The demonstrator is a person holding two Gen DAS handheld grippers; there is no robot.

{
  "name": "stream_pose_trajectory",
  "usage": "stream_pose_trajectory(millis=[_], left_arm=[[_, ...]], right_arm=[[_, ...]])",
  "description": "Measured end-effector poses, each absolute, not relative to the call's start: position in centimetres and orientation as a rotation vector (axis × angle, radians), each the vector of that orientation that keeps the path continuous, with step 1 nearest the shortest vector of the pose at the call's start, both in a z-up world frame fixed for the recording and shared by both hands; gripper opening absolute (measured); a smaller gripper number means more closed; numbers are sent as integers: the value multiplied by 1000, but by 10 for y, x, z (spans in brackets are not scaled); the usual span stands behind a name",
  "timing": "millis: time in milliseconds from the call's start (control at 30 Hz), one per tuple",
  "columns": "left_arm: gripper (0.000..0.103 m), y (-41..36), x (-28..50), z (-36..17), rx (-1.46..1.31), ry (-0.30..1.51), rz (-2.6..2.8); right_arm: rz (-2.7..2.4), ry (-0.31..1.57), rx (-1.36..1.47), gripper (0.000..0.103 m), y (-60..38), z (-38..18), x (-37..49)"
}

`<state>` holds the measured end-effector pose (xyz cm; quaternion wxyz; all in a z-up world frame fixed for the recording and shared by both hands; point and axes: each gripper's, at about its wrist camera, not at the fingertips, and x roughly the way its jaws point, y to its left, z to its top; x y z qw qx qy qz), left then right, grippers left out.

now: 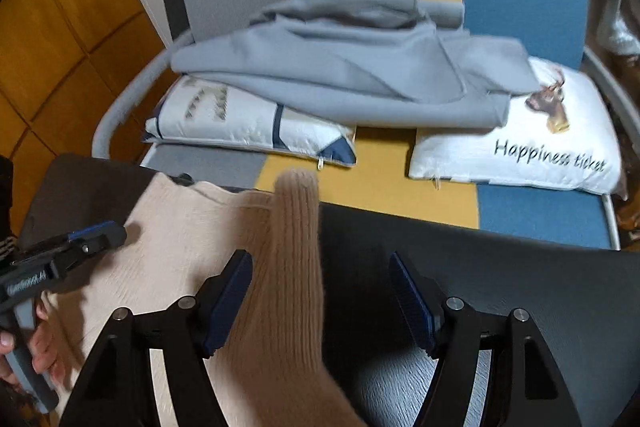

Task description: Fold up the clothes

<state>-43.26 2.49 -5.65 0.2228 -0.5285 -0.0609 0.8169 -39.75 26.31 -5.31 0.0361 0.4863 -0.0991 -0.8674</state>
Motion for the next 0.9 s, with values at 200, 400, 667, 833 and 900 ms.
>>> stream_pose_trajectory(millis=[200, 400, 667, 833, 900], left_arm=[[5, 44, -423, -52, -1338, 22, 2329], [5, 31, -404, -15, -1224, -66, 2308], [5, -14, -319, 45, -1025, -147, 2270], [5, -39, -250, 34, -993, -181, 2259], [5, -44, -229, 19, -1008, -169, 2270]], right_arm=[[-2688, -255, 1493, 12, 259, -55, -400], [-2663, -425, 1372, 8, 264, -18, -375], [-2610, -450, 1160, 7, 255, 42, -284], [-2599, -434, 1088, 7, 244, 47, -205], [-2604, -408, 1101, 7, 235, 34, -178]])
